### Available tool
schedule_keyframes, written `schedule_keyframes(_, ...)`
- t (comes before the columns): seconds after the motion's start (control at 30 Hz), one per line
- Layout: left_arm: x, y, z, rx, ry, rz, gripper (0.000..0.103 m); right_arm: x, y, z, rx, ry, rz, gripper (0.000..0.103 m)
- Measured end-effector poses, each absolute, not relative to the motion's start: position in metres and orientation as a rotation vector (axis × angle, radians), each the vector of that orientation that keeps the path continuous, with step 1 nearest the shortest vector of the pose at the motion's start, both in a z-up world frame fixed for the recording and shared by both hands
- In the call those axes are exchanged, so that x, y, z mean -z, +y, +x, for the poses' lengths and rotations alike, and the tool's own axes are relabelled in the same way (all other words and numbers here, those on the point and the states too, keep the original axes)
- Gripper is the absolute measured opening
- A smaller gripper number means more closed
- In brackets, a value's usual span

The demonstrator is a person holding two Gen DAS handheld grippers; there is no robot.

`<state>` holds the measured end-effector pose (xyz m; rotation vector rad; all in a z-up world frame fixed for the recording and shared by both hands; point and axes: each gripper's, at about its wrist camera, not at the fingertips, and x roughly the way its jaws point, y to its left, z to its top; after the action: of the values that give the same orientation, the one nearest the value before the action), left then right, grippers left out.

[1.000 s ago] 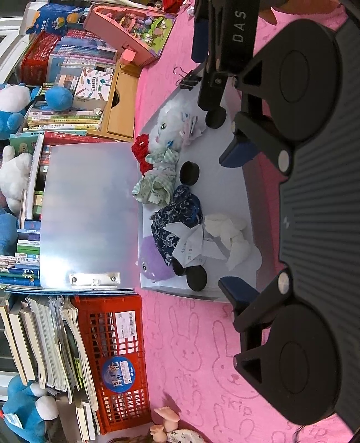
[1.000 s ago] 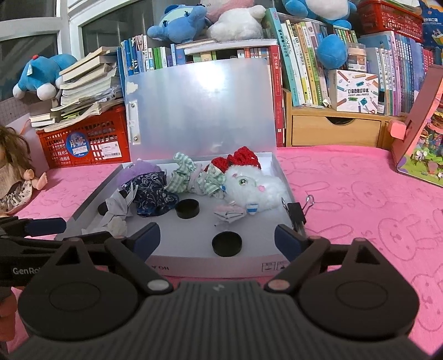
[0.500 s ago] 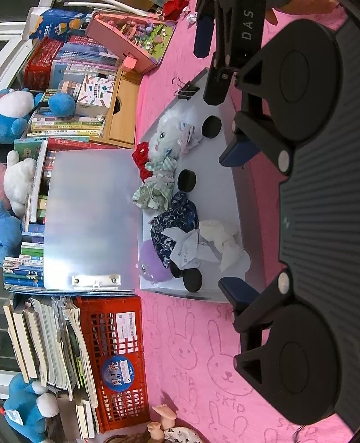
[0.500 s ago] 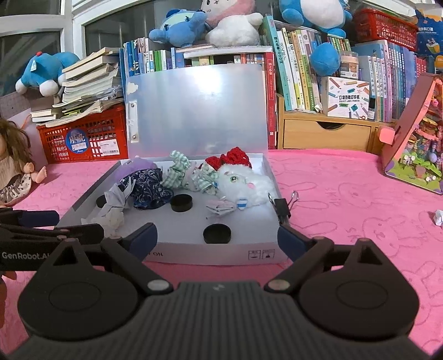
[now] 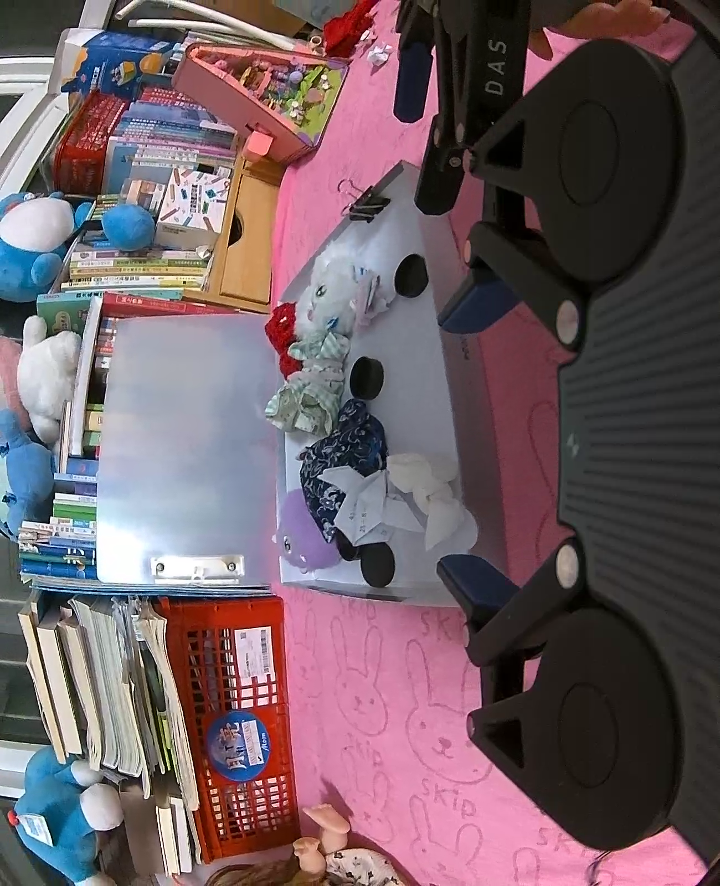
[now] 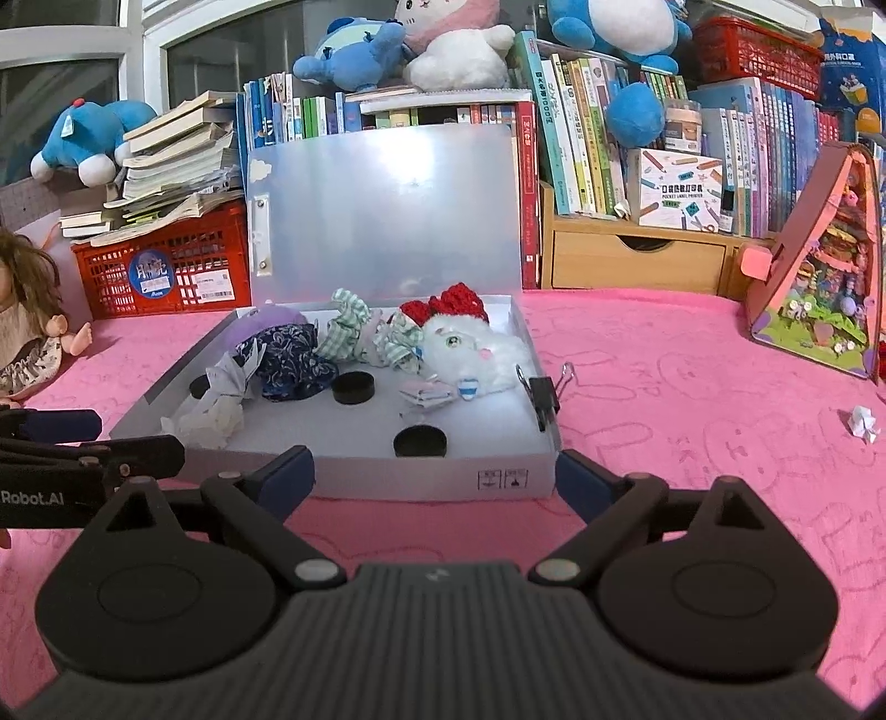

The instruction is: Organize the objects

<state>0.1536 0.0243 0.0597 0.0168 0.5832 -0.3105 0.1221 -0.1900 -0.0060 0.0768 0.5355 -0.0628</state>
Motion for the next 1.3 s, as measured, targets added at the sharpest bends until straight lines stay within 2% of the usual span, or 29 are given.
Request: schedule_keyframes(1.3,-0.013,0.035,0.118,0.260,0.657,0.037,0.090,0.052,-0.181,0.085,0.105,0.638,0.086,0.100)
